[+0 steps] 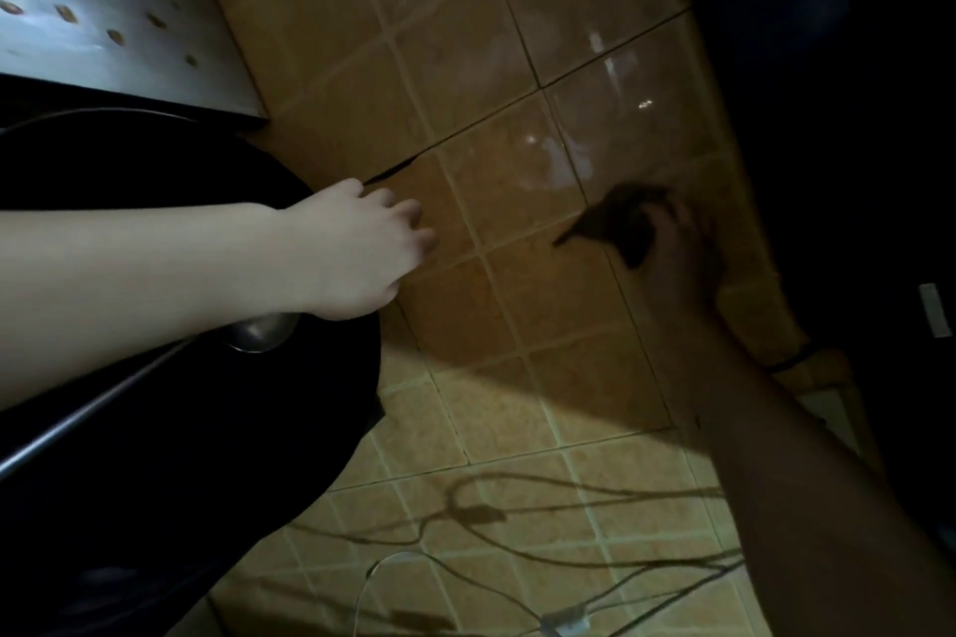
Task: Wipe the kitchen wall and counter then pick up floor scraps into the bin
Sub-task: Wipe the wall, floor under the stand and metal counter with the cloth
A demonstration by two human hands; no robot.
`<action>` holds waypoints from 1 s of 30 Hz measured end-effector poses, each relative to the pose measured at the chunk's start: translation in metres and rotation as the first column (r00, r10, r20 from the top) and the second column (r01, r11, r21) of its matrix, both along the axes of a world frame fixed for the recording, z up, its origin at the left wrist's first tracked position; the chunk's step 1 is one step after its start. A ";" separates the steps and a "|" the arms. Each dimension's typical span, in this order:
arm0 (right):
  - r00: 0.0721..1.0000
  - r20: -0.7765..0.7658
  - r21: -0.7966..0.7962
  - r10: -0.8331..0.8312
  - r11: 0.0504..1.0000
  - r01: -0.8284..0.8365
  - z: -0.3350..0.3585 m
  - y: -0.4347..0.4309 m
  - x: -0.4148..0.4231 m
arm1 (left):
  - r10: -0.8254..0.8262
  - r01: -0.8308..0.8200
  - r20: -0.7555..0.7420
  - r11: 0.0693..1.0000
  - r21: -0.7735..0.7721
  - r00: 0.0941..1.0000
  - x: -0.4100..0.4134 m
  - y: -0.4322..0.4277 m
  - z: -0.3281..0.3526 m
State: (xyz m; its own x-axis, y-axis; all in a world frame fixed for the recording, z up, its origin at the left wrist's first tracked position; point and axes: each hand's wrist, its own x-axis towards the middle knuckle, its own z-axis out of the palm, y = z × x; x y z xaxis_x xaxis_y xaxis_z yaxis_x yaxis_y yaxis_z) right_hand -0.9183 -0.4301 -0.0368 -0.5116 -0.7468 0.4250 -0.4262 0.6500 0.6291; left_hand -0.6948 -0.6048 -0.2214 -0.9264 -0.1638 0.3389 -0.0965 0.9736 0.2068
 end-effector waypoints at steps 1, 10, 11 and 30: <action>1.000 -0.003 -0.100 0.007 0.995 -0.007 0.007 -0.020 0.000 | 0.000 -0.003 -0.064 0.998 -0.059 0.998 0.000 -0.007 -0.004; 0.988 0.077 0.205 -0.135 0.972 0.117 -0.093 -0.001 0.005 | 0.010 -0.015 -0.122 0.999 -0.047 0.992 -0.011 -0.031 -0.026; 0.975 0.105 0.306 -0.198 0.939 0.157 -0.114 0.011 0.008 | 0.001 -0.006 -0.122 0.999 -0.041 0.993 -0.011 -0.031 -0.027; 0.994 0.097 0.293 -0.053 0.956 0.022 -0.101 -0.070 -0.013 | 0.044 -0.047 -0.085 0.998 -0.030 0.995 0.001 -0.090 -0.042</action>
